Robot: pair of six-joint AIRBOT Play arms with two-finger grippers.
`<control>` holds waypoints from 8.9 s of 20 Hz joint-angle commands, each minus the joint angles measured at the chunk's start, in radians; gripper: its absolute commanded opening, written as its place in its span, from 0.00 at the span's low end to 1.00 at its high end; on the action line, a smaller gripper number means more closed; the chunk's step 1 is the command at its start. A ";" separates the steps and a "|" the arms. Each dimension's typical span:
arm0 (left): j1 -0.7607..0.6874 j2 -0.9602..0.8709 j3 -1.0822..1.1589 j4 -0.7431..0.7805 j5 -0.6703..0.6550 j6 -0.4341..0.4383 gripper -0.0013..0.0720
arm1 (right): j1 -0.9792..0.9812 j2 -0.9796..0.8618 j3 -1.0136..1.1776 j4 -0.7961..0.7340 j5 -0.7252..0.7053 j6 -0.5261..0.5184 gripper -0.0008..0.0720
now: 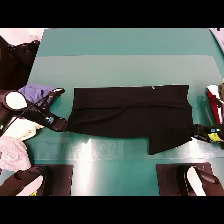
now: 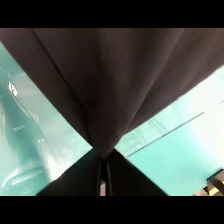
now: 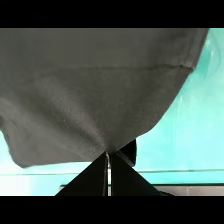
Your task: Fold the shirts.
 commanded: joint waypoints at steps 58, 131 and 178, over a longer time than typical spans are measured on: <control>0.048 -0.348 0.240 -0.042 0.425 -0.152 0.06 | -0.061 -1.237 0.863 0.377 -0.004 -0.323 0.81; 0.017 -0.572 1.210 0.140 -0.049 -0.111 0.05 | 0.639 -1.135 0.967 0.493 -0.259 -0.274 0.96; 0.017 -0.572 1.210 -0.003 -0.259 -0.120 0.05 | -0.253 -0.949 1.060 0.483 -0.784 -0.375 0.04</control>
